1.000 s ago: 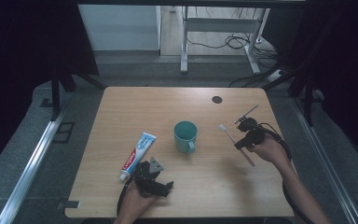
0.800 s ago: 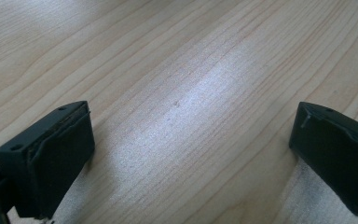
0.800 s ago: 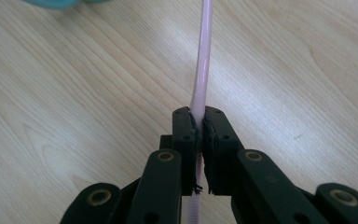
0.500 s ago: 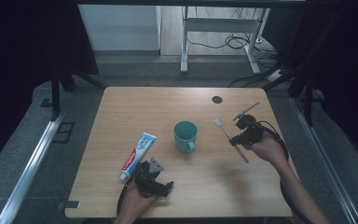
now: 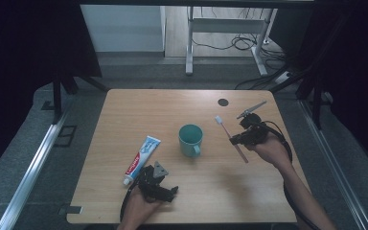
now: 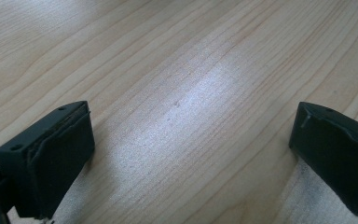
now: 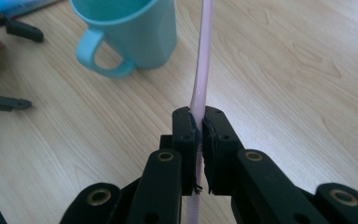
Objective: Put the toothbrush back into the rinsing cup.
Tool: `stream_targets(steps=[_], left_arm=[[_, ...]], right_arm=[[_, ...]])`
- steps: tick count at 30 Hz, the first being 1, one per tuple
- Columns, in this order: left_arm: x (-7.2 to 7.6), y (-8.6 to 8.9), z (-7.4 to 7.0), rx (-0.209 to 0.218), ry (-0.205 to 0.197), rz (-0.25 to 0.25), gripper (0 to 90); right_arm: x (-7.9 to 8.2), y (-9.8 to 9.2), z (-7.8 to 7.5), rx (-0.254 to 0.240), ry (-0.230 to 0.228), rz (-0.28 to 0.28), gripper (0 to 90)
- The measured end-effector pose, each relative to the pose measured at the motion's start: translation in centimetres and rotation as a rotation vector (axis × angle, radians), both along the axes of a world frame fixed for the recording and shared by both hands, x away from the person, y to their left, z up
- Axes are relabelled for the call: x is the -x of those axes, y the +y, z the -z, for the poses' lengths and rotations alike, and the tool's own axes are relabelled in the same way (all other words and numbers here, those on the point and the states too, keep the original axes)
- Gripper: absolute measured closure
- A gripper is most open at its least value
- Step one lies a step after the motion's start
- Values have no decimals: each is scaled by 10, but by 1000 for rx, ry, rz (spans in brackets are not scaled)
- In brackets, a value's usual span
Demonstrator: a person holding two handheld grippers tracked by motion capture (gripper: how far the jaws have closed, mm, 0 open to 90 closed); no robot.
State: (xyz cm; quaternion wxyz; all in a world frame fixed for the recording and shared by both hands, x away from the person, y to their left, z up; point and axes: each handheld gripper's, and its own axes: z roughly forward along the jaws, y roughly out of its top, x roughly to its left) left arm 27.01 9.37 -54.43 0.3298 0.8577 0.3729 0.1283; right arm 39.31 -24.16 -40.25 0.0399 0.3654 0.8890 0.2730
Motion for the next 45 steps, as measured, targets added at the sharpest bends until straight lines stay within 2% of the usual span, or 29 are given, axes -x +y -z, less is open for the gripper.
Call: stream_targets(steps=[11, 27, 45], left_arm=[[0, 0, 0, 0, -2, 0, 0], [0, 0, 0, 2, -2, -1, 0], [0, 0, 0, -1, -1, 1, 0]], right_arm=[[0, 10, -14, -68, -51, -7, 837], [-5, 31, -26, -121, -124, -19, 837], [-10, 59, -32, -183, -209, -42, 837]])
